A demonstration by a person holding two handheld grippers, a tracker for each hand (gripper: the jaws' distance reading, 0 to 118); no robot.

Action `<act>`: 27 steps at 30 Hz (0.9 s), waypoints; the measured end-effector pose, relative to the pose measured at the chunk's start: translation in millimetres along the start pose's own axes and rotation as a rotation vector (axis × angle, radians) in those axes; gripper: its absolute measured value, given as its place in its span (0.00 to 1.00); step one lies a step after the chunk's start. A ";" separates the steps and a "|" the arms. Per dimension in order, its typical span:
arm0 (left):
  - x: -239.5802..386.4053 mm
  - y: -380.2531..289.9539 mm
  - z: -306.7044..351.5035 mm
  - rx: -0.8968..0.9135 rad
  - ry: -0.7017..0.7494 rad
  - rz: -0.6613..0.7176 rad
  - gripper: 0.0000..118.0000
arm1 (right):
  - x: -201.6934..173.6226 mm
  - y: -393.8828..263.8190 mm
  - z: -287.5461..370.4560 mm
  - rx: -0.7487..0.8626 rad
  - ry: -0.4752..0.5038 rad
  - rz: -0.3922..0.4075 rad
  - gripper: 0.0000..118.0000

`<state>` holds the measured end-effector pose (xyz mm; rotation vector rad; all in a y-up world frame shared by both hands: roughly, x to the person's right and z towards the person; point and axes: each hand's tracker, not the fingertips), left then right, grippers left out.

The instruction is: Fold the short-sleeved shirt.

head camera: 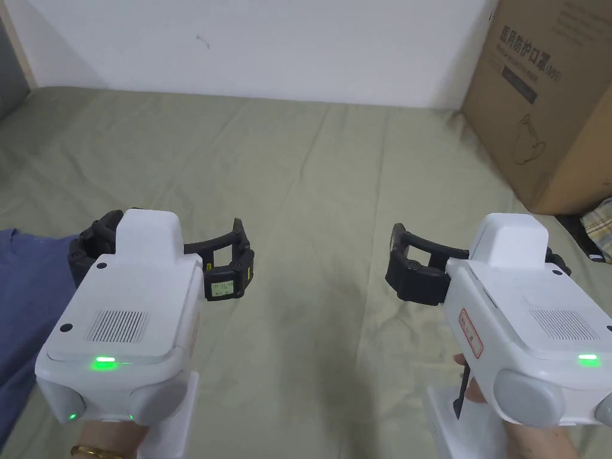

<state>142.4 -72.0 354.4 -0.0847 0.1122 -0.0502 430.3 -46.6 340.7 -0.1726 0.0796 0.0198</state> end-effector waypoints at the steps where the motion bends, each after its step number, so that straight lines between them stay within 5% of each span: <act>1: -0.2 -0.3 0.1 0.000 -0.001 0.000 1.00 | -0.7 -0.3 0.3 0.002 -0.004 0.002 0.98; 4: 0.6 0.3 0.8 0.000 -0.008 -0.001 0.97 | -0.9 -0.4 -0.2 0.002 -0.008 0.012 0.97; 7: 1.6 2.3 3.9 0.006 -0.015 -0.009 0.72 | -2.5 -0.8 1.7 0.008 -0.007 0.010 0.89; 9: 1.7 2.3 3.0 0.006 -0.008 -0.022 0.23 | -2.8 -0.8 3.7 0.021 -0.005 0.021 0.56; 10: 2.2 2.4 1.8 0.003 -0.002 -0.026 0.06 | -3.7 -0.5 4.0 0.023 -0.005 0.029 0.32; 11: 2.2 3.1 0.5 -0.003 -0.007 -0.025 0.01 | -4.6 -0.2 3.5 0.019 -0.007 0.041 0.02; 27: 4.9 6.2 4.8 -0.016 -0.001 -0.033 0.00 | -3.1 1.6 2.7 -0.016 0.014 0.015 0.00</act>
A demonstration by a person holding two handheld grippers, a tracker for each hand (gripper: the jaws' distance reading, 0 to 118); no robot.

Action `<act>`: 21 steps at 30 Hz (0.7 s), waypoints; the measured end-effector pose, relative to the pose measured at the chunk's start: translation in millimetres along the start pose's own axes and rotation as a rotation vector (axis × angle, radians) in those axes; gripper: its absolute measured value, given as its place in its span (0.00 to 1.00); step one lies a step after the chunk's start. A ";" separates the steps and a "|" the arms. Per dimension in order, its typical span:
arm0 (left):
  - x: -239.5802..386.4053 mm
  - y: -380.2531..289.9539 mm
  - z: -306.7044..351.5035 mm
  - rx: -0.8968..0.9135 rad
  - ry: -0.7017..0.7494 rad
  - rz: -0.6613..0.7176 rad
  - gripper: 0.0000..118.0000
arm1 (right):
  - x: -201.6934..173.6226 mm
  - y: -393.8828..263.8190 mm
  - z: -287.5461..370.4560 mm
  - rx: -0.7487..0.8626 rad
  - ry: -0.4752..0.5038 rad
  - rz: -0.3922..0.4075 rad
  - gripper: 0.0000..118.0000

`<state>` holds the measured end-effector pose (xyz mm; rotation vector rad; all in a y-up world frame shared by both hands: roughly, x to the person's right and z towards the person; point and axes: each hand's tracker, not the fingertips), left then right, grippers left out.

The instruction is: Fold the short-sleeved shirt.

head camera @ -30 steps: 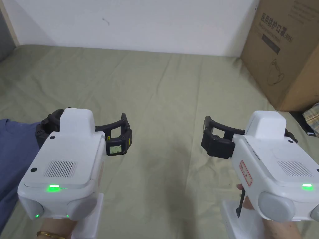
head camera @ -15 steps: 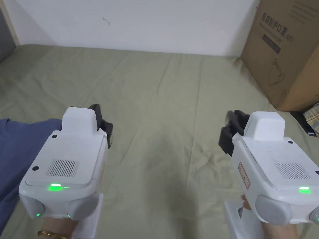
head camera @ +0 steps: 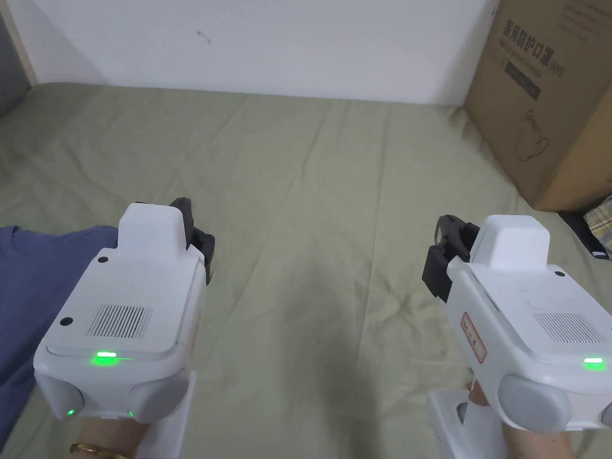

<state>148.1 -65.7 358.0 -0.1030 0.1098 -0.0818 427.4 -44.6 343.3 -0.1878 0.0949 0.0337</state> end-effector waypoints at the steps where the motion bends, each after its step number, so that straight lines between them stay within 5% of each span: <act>1: 0.4 0.2 0.1 0.001 0.000 0.000 0.00 | 1.0 -0.2 -0.3 0.000 -0.001 0.000 0.00; 21: -4.5 2.8 1.8 0.009 0.009 -0.005 0.00 | -4.4 5.7 -4.4 0.001 0.018 0.021 0.00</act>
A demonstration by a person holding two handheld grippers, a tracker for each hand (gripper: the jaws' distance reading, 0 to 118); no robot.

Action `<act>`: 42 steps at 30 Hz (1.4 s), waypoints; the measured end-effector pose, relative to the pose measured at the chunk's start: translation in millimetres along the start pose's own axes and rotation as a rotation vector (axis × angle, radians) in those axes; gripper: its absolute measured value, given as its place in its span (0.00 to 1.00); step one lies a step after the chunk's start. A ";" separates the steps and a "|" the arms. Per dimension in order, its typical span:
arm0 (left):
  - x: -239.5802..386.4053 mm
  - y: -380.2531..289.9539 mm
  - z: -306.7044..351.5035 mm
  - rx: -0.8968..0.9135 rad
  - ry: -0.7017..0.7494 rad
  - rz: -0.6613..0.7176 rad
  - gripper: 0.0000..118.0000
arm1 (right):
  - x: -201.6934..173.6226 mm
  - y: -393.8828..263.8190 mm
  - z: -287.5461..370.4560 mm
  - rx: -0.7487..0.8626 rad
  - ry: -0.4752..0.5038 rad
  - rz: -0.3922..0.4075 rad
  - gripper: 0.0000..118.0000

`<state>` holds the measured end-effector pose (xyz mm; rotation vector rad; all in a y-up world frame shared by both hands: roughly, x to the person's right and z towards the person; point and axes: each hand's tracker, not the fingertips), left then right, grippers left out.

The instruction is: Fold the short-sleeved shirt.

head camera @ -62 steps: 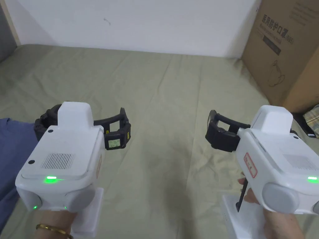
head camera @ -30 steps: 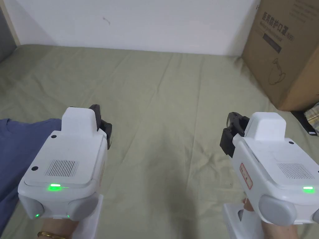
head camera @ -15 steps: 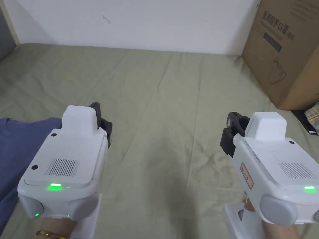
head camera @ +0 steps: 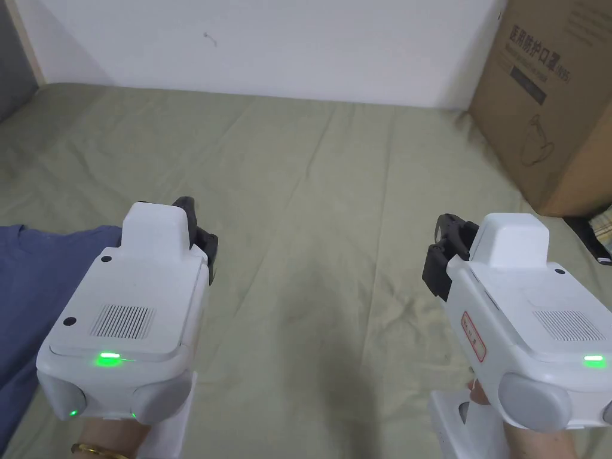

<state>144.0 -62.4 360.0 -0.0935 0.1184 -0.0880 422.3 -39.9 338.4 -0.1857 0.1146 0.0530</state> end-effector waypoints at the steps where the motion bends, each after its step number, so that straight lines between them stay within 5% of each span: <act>1: -4.0 -0.1 1.8 0.002 0.008 0.003 0.00 | -3.7 0.7 -1.0 0.003 0.005 0.006 0.00; 22: -153.9 -23.6 100.8 -0.044 0.511 0.035 0.00 | -181.9 10.7 -20.6 0.035 0.538 0.106 0.00; 31: -173.6 -31.1 117.5 -0.054 0.584 0.073 0.00 | -214.6 10.6 -15.4 0.030 0.633 0.142 0.00; 33: -177.6 -31.9 114.3 -0.075 0.572 0.085 0.10 | -215.7 11.3 -15.0 0.030 0.636 0.146 0.00; 34: -180.0 -32.3 110.7 -0.091 0.564 0.092 0.23 | -215.8 11.5 -15.3 0.030 0.637 0.146 0.00; 35: -184.3 -32.5 105.8 -0.111 0.558 0.101 0.49 | -215.8 11.9 -15.7 0.030 0.639 0.145 0.00; 37: -195.8 -31.4 91.9 -0.185 0.523 0.127 0.57 | -216.0 13.1 -16.7 0.027 0.637 0.147 0.00; 39: -211.3 -31.4 73.9 -0.234 0.467 0.173 0.92 | -214.8 13.6 -18.8 0.022 0.637 0.152 0.00; 40: -219.1 -31.3 63.7 -0.247 0.438 0.192 1.00 | -214.2 13.6 -19.8 0.021 0.634 0.152 0.00; 42: -230.8 -28.8 39.4 -0.288 0.412 0.209 1.00 | -211.6 13.4 -23.5 0.016 0.624 0.152 0.00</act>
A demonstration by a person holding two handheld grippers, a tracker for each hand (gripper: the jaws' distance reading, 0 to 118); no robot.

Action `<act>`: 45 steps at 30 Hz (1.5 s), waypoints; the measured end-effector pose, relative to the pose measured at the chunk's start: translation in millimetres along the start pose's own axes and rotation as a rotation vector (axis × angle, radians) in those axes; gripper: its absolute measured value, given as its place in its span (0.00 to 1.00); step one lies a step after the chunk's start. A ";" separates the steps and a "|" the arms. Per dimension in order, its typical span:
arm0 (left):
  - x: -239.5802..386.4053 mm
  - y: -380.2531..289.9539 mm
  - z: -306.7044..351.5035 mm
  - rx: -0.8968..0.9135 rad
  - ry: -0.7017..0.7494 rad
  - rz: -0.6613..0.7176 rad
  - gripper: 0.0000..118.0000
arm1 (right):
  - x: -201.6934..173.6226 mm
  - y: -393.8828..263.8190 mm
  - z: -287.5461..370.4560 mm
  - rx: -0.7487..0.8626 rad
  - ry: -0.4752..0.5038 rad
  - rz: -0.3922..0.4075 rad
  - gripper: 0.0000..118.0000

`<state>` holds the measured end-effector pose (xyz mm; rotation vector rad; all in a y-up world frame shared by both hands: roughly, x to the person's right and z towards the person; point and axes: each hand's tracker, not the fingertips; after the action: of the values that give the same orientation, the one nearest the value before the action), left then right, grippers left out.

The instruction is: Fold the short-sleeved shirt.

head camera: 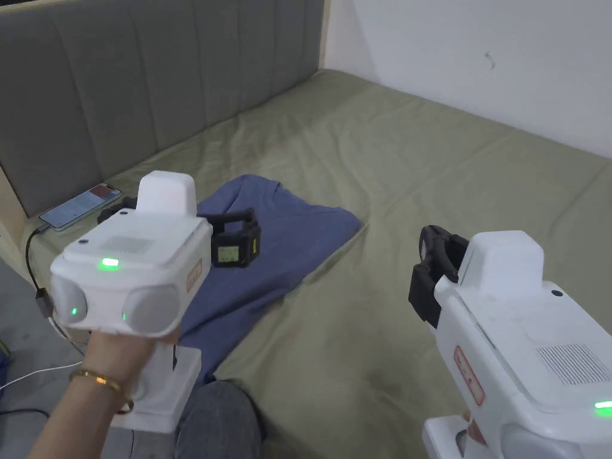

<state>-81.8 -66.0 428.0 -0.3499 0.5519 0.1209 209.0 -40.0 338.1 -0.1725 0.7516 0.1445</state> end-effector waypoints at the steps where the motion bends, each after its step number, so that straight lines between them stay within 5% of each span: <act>1: -0.9 6.2 -16.8 -0.042 -0.029 -0.011 1.00 | 1.5 0.4 -0.5 -0.004 -0.004 -0.002 0.00; 8: 8.3 24.9 -174.7 -0.401 -0.179 -0.058 1.00 | 22.1 -4.7 -19.3 -0.074 -0.047 -0.022 0.00; 18: 40.5 -24.1 -329.3 -0.811 -0.104 -0.109 1.00 | 68.5 -42.4 -48.9 -0.228 -0.155 -0.047 0.00; 20: 40.5 -33.9 -336.4 -0.870 -0.102 -0.107 0.82 | 77.8 -49.7 -51.7 -0.256 -0.183 -0.077 0.00; 22: 36.9 -39.6 -338.7 -0.913 -0.127 -0.076 0.76 | 84.3 -55.2 -53.2 -0.268 -0.193 -0.091 0.00; 25: 23.5 -33.8 -338.3 -0.876 -0.156 -0.060 0.63 | 88.7 -59.3 -54.5 -0.275 -0.203 -0.091 0.00; 29: 23.5 -26.6 -311.2 -0.777 -0.076 -0.110 0.00 | 89.2 -59.9 -49.3 -0.261 -0.200 -0.121 0.00; 32: 12.5 -19.7 -299.0 -0.732 -0.101 0.036 0.00 | 86.4 -56.8 -38.6 -0.251 -0.202 -0.123 0.00; 45: -11.3 89.0 -136.1 -0.289 -0.041 0.110 0.00 | 88.2 -32.8 50.3 -0.141 -0.271 -0.087 0.00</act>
<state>-176.6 -31.7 299.8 -0.5968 0.5140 0.3145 312.4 -55.7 316.9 -0.3127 0.4634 0.1352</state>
